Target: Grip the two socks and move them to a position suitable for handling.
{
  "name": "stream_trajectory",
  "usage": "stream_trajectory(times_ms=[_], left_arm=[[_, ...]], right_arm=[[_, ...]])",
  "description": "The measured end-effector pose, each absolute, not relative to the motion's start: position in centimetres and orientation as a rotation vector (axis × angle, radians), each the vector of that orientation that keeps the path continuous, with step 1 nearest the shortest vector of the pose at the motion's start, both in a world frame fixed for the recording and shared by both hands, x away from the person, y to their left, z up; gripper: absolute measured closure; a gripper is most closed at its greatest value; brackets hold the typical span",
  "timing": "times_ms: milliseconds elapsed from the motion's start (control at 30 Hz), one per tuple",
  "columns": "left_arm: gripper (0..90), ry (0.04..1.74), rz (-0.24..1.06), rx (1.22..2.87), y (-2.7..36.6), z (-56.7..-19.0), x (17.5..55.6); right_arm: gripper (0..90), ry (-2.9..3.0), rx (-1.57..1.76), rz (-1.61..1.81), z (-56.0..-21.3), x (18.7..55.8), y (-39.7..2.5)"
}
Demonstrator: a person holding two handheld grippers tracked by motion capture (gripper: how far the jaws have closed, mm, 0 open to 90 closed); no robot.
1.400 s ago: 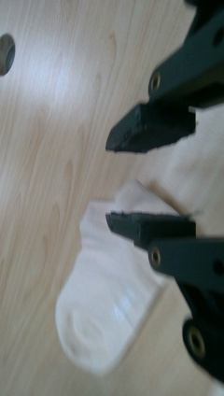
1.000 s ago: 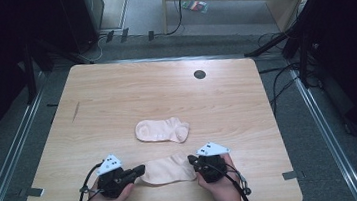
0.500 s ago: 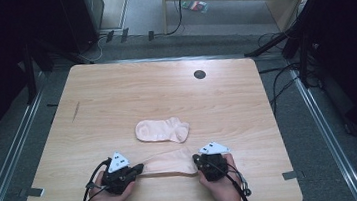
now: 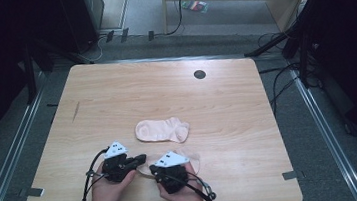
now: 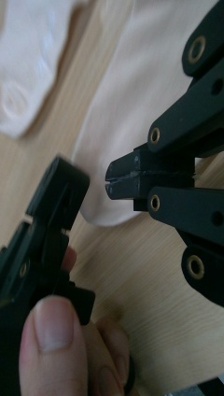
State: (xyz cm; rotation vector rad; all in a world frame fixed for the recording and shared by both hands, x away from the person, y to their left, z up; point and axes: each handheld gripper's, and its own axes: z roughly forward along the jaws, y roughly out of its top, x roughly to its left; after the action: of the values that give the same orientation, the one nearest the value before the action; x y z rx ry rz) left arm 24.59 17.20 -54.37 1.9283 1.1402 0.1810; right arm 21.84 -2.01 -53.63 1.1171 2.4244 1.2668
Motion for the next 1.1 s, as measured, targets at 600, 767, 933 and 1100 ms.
stream_trajectory(times_ms=[600, 767, 933, 1100], left_arm=[[90.0, 1.202, 0.144, 1.912, 17.9, -55.4, 25.5], [90.0, 1.136, 0.131, 1.844, 18.4, -55.0, 25.0], [86.3, 1.103, 0.120, 1.759, 19.9, -53.5, 24.4], [86.9, 1.087, 0.104, 1.788, 19.8, -53.7, 23.7]], right_arm=[[90.0, 2.480, 0.895, 1.128, -55.1, 19.4, 0.1], [90.0, 2.496, 1.048, 1.286, -54.2, 20.4, -1.4], [90.0, 2.299, 1.164, 1.340, -51.1, 21.9, -6.2], [90.0, 2.273, 1.366, 1.193, -52.8, 24.3, -10.6]])
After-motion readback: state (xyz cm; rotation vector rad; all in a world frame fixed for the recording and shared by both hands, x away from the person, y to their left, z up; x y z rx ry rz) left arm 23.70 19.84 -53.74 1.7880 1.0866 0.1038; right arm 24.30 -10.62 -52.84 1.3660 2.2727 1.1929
